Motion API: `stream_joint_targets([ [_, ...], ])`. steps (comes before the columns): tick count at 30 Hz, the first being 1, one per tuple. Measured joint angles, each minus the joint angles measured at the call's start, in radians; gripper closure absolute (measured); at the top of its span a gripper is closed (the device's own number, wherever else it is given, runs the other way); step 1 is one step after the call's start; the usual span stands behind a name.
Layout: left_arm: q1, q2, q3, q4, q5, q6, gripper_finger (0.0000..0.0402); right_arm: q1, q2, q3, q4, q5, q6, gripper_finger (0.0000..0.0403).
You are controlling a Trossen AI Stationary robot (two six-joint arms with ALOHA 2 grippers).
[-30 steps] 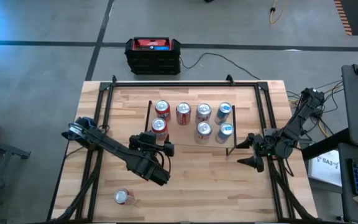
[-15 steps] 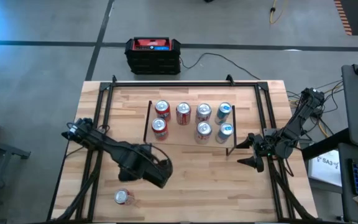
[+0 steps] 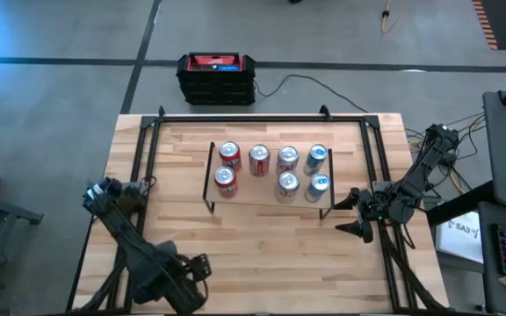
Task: Place canned beverage on shelf
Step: Put the red white soda can on the shelf aligned with the other red white soda can
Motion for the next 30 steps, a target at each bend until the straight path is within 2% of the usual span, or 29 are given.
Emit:
stream_joint_targets([
  [6,-0.04,0.001,-0.011,0.0,0.012,-0.191,0.0013,0.0,0.0,0.0,0.0,0.0,0.0,0.0019],
  [12,-0.03,0.026,-0.05,0.013,0.016,-0.38,0.0013,0.0,0.0,0.0,0.0,0.0,0.0,0.0019],
  [22,-0.009,0.046,-0.144,0.093,0.085,-0.4,0.0013,0.0,0.0,0.0,0.0,0.0,0.0,0.0019],
  [30,-0.037,0.046,-0.155,0.005,0.093,-0.401,0.0013,0.0,0.0,0.0,0.0,0.0,0.0,0.0019],
])
